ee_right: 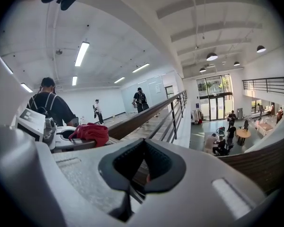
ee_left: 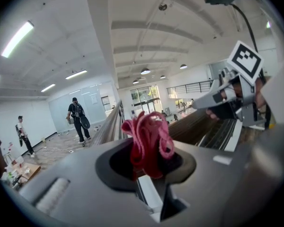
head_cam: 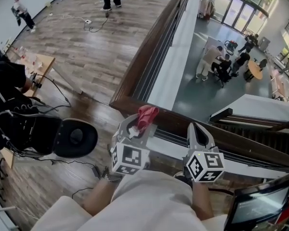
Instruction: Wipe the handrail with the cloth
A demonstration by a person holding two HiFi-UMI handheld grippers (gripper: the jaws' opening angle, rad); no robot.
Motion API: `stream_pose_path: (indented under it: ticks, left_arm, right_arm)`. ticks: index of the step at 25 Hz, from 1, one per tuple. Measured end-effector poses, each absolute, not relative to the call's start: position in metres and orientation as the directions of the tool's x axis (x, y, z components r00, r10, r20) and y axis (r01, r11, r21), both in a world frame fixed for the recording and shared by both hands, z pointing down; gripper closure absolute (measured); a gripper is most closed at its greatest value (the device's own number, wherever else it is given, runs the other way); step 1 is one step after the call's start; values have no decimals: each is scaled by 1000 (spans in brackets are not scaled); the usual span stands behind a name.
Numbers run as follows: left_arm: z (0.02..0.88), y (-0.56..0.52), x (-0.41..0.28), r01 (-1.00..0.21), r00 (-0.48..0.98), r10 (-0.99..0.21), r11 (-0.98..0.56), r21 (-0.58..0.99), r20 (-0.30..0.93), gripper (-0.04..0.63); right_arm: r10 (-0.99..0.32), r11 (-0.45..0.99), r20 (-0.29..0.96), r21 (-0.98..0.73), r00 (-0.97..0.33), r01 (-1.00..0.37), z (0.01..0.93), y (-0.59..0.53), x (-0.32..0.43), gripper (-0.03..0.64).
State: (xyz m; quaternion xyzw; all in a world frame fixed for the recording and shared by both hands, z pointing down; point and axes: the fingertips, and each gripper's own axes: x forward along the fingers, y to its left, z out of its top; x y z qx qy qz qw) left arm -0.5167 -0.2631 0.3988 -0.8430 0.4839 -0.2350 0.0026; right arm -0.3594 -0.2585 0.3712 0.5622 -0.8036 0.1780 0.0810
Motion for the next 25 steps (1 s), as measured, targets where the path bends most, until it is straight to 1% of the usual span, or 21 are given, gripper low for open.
stream_pose_path:
  ticks: [3, 7, 11, 19, 25]
  left_arm:
    - [399, -262, -504, -825, 432, -811, -532, -190, 395, 477]
    - [402, -265, -504, -848, 427, -810, -513, -132, 402, 477]
    - [401, -265, -493, -842, 435, -797, -525, -123, 418, 477]
    - [401, -257, -454, -803, 501, -747, -589, -86, 436, 477]
    - [395, -259, -451, -797, 515, -741, -599, -78, 431, 477]
  right_arm:
    - [-872, 313, 329, -198, -363, -929, 371, -259, -353, 615]
    - [-866, 321, 333, -203, -374, -925, 375, -259, -348, 615]
    - [-860, 325, 339, -210, -381, -922, 377, -256, -340, 614]
    - [-859, 326, 336, -220, -386, -919, 375, -251, -329, 614]
    - [-862, 318, 339, -221, -378, -922, 379, -248, -321, 614]
